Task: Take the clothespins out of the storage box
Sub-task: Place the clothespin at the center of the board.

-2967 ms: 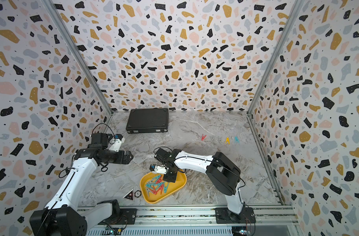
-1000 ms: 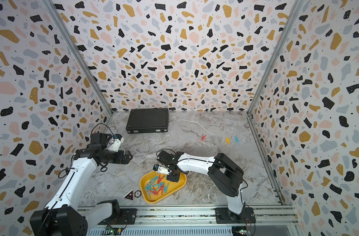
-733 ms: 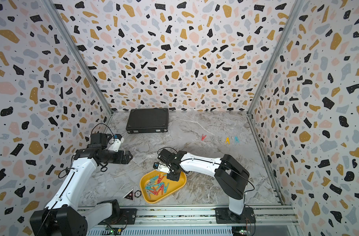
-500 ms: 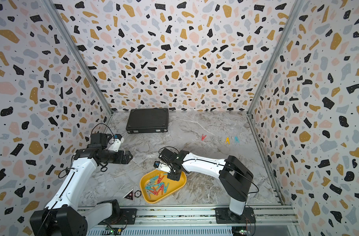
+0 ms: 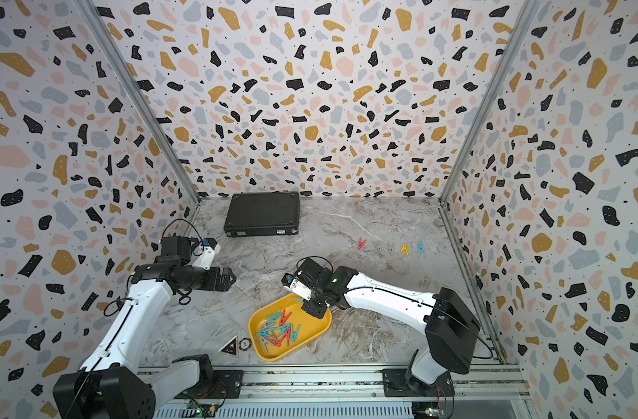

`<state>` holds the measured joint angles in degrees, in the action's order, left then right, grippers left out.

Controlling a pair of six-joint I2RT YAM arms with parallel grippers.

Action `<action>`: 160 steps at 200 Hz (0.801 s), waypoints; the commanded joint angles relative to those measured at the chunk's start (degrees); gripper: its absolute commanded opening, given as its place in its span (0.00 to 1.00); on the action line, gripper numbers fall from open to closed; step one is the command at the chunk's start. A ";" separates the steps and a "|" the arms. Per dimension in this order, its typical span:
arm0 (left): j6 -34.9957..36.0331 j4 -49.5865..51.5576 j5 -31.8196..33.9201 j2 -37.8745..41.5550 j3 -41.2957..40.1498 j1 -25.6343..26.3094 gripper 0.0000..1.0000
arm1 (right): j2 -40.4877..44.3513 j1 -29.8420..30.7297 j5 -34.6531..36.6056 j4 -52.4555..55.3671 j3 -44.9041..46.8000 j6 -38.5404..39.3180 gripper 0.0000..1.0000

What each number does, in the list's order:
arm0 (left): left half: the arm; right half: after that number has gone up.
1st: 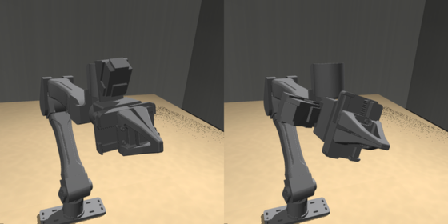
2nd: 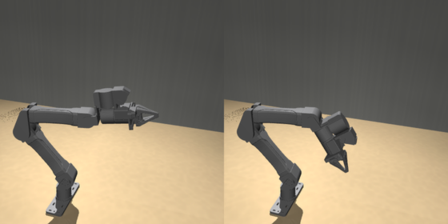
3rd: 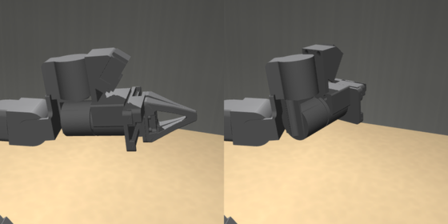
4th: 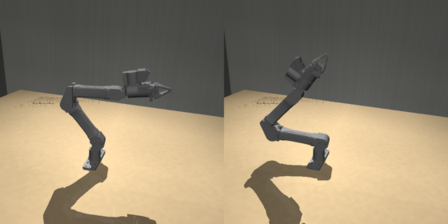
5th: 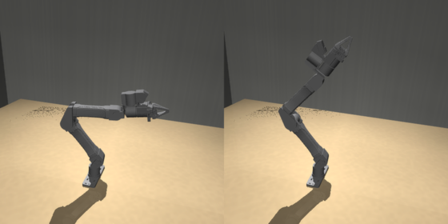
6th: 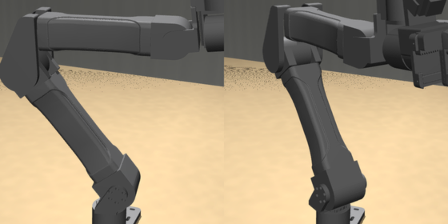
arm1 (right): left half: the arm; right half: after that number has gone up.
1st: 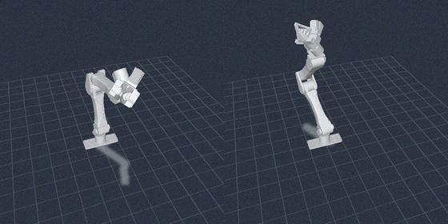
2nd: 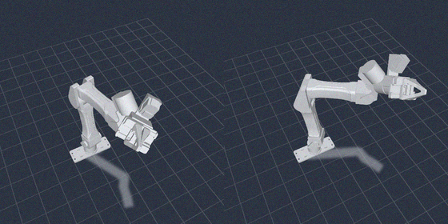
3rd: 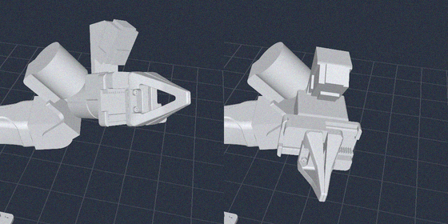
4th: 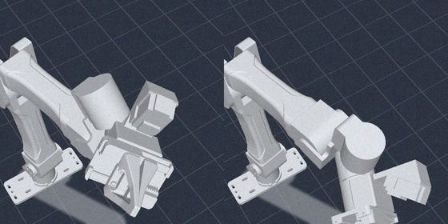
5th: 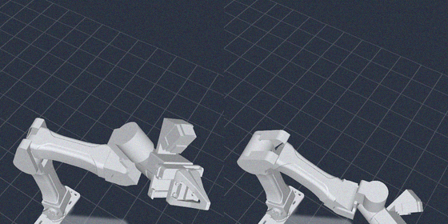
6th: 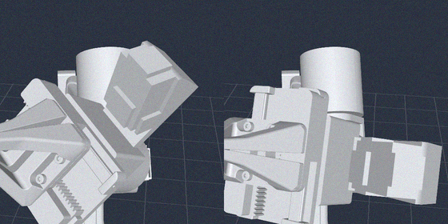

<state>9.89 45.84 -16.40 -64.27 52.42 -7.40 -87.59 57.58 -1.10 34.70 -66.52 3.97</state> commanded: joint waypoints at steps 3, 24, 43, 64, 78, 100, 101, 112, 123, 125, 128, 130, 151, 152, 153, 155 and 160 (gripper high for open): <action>0.73 -0.47 -0.43 -0.15 0.11 -0.35 1.00 | 4.21 -3.88 0.88 0.20 1.57 -6.13 0.04; 0.71 -0.48 -0.47 -0.16 0.11 -0.38 1.00 | 5.86 -7.56 1.93 0.77 2.57 -8.35 0.04; 0.66 -0.49 -0.38 -0.15 0.06 -0.40 1.00 | 6.37 -11.75 2.07 1.47 3.29 -10.72 0.04; 0.67 -0.49 -0.46 -0.07 0.08 -0.34 1.00 | 5.95 -17.11 2.27 2.17 3.90 -13.75 0.04; 0.74 -0.42 -0.47 -0.06 0.11 -0.34 1.00 | 4.75 -20.44 1.89 2.64 3.86 -15.63 0.04; 0.73 -0.42 -0.31 -0.02 0.05 -0.35 1.00 | 2.29 -25.09 1.01 2.80 3.55 -19.82 0.04; 0.69 -0.41 -0.30 -0.04 0.09 -0.34 1.00 | 2.14 -25.30 0.92 2.82 3.57 -20.03 0.04; 0.68 -0.46 -0.30 0.18 0.07 -0.34 1.00 | 0.17 -27.22 -0.33 2.68 3.14 -22.07 0.04; 0.73 -0.55 -0.30 0.24 0.00 -0.41 1.00 | -2.16 -28.58 -0.84 2.71 2.49 -23.30 0.04; 0.70 -0.57 -0.30 0.27 -0.03 -0.42 1.00 | -2.57 -28.78 -0.83 2.71 2.42 -23.61 0.04; 0.72 -0.50 -0.30 0.33 -0.04 -0.38 1.00 | -3.19 -29.10 -0.76 2.66 2.20 -23.98 0.04; 0.72 -0.56 -0.30 0.36 -0.04 -0.41 1.00 | -3.55 -29.30 -0.75 2.66 2.08 -24.24 0.04; 0.74 -0.49 -0.30 0.37 -0.04 -0.42 1.00 | -7.49 -31.33 -0.40 2.12 1.18 -27.11 0.02; 0.70 -0.49 -0.25 0.37 -0.04 -0.42 1.00 | -7.63 -31.40 -0.39 2.08 1.15 -27.27 0.03; 0.72 -0.49 -0.23 0.42 0.00 -0.42 1.00 | -7.79 -31.53 -0.39 1.97 1.14 -27.44 0.03; 0.74 -0.45 -0.21 0.41 -0.03 -0.38 1.00 | -8.13 -31.69 -0.39 1.85 1.18 -27.74 0.03; 0.79 -0.54 -0.21 0.46 -0.04 -0.42 1.00 | -8.87 -31.99 -0.39 1.55 1.05 -28.47 0.03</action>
<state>9.89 45.84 -16.40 -64.36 52.42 -7.44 -94.30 27.07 -0.91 35.55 -63.09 -19.11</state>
